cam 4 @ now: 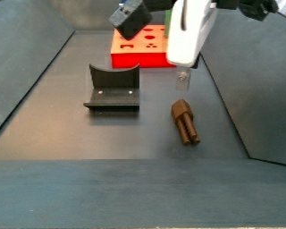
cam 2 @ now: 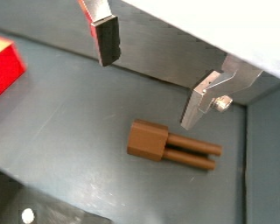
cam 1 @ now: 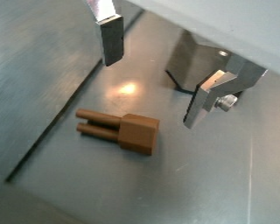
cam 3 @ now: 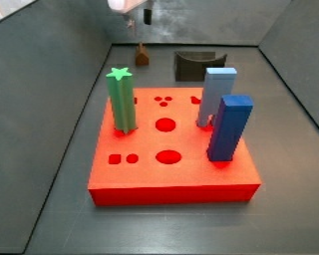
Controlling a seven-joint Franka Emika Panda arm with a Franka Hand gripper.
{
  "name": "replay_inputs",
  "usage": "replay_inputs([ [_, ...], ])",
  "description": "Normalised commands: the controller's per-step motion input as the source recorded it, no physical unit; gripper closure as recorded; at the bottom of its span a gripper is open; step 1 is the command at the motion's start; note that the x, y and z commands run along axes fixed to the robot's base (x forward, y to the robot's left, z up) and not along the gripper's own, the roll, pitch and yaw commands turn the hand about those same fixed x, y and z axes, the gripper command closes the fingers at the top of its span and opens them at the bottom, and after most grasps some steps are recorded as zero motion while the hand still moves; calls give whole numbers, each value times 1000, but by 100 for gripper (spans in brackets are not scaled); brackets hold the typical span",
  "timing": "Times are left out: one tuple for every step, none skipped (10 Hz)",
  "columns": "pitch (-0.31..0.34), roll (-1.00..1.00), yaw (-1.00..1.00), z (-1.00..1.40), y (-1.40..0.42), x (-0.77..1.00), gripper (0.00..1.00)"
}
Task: Pick up the 3 prong object. Move up. Rotate the 3 prong object. Place the 3 prong object on the fixture. Regrasp the 3 prong object. Move to above the board. Insert the 3 prong object.
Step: Rotate the 3 prong object.
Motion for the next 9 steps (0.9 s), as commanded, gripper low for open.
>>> replay_inputs([
  [-6, 1, 1000, -26, 5, 36, 0],
  [-7, 1, 1000, -26, 5, 36, 0],
  [-7, 1, 1000, -25, 5, 36, 0],
  [-7, 1, 1000, -25, 5, 36, 0],
  [-8, 2, 1000, -25, 5, 36, 0],
  [-8, 2, 1000, -25, 5, 36, 0],
  [-8, 2, 1000, -25, 5, 36, 0],
  [-9, 2, 1000, -25, 5, 36, 0],
  [-9, 2, 1000, -25, 5, 37, 0],
])
